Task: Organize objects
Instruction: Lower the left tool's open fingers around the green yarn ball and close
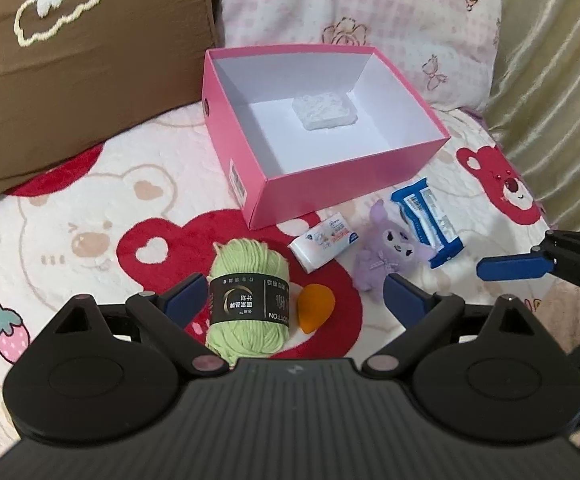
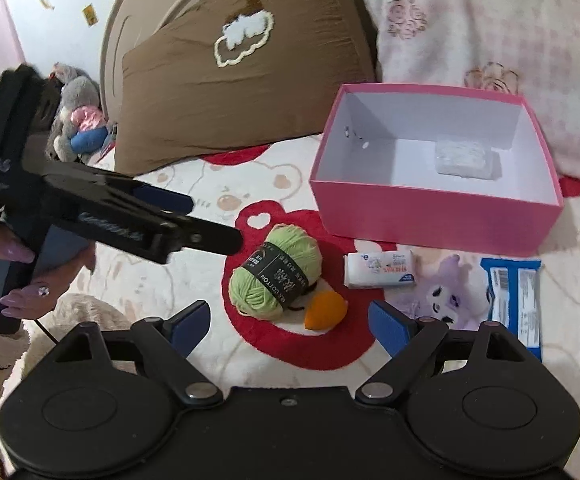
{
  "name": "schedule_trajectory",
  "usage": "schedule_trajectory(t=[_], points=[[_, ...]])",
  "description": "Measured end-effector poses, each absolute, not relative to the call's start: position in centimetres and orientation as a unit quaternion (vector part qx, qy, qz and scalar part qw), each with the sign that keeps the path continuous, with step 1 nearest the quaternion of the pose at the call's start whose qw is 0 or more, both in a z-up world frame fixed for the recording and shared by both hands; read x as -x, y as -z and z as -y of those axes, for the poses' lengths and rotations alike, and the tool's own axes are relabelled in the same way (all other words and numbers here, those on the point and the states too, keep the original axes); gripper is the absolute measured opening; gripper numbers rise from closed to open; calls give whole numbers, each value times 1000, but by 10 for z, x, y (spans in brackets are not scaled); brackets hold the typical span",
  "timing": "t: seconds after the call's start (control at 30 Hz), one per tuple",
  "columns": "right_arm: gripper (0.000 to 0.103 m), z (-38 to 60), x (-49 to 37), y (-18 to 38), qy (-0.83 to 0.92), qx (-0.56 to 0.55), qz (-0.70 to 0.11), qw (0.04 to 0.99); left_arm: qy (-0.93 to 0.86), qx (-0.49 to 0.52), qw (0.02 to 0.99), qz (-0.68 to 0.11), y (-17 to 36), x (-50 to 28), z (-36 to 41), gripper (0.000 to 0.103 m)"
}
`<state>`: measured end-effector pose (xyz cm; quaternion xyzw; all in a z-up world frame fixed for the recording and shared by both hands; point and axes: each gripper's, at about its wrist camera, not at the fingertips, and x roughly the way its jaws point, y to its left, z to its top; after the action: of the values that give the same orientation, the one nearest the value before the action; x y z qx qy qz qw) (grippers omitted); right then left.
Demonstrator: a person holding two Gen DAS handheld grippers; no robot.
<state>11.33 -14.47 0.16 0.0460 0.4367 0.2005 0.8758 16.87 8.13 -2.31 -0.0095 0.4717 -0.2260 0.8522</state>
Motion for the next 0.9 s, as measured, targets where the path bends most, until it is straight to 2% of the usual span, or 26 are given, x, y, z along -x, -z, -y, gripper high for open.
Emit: schedule_trajectory(t=[0.3,0.67,0.73,0.9], points=[[89,118,-135,19,-220,-49,-441,869,217,25,839,-498,58,-177,-85,94],[89,92,-154,56,-233,-57,-471,849,210,47,843,-494,85,-180,-93,94],[89,89,-157,62,-234,-54,-470,849,211,53,839,-498,91,-181,-92,88],[89,82,-163,76,-236,-51,-469,850,198,76,834,-509,104,-186,-100,84]])
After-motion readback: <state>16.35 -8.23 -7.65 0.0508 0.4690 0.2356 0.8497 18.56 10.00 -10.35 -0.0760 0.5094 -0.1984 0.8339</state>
